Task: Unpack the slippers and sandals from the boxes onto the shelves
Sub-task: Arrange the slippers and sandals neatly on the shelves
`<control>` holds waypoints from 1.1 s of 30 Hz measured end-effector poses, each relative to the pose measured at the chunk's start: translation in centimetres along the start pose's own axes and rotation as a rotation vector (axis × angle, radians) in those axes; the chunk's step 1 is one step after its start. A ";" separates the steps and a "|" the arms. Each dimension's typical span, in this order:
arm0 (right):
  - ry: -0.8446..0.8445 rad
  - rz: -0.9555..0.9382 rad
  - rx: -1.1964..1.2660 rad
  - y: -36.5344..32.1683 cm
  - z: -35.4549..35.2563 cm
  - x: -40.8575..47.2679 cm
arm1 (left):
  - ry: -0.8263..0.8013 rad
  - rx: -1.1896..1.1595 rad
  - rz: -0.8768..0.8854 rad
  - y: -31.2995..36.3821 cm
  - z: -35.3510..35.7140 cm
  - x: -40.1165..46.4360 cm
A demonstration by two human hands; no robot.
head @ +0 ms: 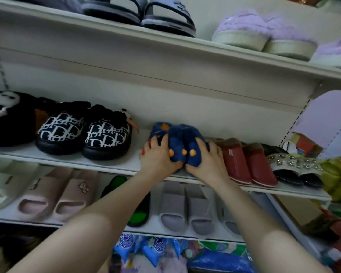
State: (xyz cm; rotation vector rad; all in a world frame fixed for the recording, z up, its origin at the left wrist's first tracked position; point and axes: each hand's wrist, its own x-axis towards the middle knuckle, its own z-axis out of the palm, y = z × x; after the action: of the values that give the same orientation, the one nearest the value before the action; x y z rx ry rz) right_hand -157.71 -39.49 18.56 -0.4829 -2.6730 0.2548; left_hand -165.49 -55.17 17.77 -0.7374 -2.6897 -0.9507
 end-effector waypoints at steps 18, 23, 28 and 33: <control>0.125 -0.107 0.141 -4.5 0.6 -1.7 | 0.064 0.110 0.167 -3.8 -3.2 -2.1; 0.114 -0.038 0.083 -5.3 1.6 -1.5 | 0.038 0.085 0.214 -4.9 -3.7 -1.5; 0.082 0.003 0.037 -4.8 1.6 -1.1 | 0.034 0.048 0.249 -4.9 -3.1 -0.8; -0.028 -0.066 0.022 -3.9 0.5 -0.8 | 0.039 0.077 0.218 -4.6 -2.8 -0.9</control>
State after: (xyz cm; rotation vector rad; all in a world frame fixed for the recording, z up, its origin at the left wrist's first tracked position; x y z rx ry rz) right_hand -158.42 -43.44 18.80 -0.3862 -2.7047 0.2737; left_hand -167.02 -60.37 17.13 -0.9613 -2.5318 -0.7955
